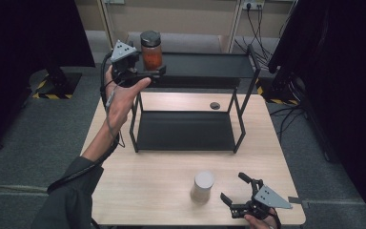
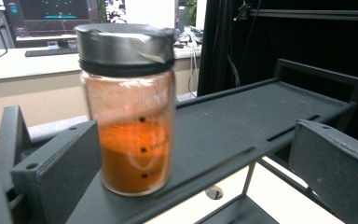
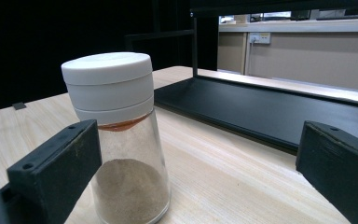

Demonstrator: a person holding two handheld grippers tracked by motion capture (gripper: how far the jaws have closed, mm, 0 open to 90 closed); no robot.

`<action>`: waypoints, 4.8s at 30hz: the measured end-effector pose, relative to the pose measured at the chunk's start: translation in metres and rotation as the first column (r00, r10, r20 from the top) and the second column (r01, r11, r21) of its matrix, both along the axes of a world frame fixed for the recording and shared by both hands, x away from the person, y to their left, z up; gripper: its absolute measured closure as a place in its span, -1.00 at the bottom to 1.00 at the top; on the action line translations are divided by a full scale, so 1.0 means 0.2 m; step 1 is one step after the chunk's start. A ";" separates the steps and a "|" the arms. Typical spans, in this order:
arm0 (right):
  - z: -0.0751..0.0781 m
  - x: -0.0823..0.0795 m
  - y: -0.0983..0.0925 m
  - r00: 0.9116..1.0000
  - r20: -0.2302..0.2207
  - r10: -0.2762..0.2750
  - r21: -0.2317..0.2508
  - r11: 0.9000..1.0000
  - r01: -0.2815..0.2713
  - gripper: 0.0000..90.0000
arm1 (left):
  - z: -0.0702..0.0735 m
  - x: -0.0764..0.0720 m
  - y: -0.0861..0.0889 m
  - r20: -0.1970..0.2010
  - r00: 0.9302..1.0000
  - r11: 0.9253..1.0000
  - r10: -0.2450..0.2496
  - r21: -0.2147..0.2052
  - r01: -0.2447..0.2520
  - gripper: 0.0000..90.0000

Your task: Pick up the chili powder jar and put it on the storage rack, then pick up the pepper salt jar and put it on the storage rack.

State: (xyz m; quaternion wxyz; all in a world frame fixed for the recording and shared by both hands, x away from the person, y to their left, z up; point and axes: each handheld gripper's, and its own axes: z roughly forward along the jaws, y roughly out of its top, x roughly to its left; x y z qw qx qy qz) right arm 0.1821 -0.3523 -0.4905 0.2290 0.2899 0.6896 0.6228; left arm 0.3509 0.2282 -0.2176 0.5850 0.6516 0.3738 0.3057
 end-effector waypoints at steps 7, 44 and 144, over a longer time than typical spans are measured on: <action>0.00 0.00 0.00 1.000 0.000 0.000 -0.001 1.000 0.000 -0.99 | -0.06 -0.07 0.02 0.016 0.999 0.999 -0.034 -0.011 0.035 -0.95; 0.00 0.00 0.00 1.000 0.002 -0.005 0.002 1.000 0.005 -0.99 | -0.50 -0.34 0.06 0.013 0.970 0.970 -0.241 -0.034 0.242 -0.95; -0.01 -0.01 0.01 0.999 0.015 -0.042 -0.004 0.999 0.042 -0.99 | -1.44 -0.80 0.18 0.046 0.948 0.950 -0.313 0.027 0.312 -0.95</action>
